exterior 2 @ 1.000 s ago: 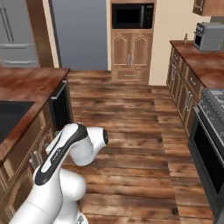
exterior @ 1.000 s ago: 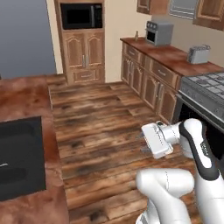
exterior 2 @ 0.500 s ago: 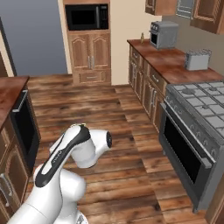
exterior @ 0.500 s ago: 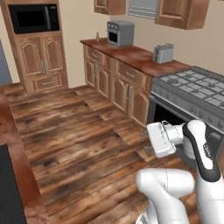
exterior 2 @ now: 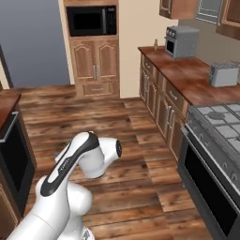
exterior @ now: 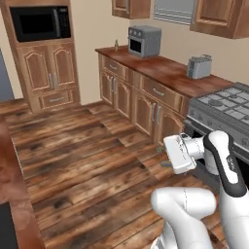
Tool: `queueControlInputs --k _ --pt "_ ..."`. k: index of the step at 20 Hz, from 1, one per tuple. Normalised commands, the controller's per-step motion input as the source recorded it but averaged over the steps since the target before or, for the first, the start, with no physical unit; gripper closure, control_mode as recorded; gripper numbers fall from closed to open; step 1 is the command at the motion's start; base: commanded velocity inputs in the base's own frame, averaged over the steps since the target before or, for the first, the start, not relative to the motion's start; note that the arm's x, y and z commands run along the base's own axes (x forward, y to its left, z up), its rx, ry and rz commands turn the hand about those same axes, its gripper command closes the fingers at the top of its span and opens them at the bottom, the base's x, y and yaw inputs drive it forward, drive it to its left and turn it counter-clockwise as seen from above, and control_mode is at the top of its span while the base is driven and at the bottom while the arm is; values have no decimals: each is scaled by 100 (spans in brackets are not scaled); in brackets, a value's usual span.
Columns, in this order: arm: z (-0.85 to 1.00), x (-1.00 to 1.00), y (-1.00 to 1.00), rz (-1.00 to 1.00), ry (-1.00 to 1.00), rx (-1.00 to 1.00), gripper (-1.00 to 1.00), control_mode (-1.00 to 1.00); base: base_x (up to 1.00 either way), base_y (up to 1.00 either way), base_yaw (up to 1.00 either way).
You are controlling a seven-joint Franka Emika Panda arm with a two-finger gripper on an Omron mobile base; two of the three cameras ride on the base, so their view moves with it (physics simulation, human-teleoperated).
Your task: Place the drinks on the dining counter in a tight cluster.
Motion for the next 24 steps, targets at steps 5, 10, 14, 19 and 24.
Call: queueControlInputs --k 5,10,14,19,24 --pt "0 0 0 0 0 0 -100 100 92 0 0" --pt "0 0 0 0 0 0 -100 100 94 0 0" --pt "0 0 0 0 0 0 -100 100 94 0 0" --pt "0 0 0 0 0 0 -100 100 93 0 0" --pt "0 0 0 0 0 0 -100 100 92 0 0"
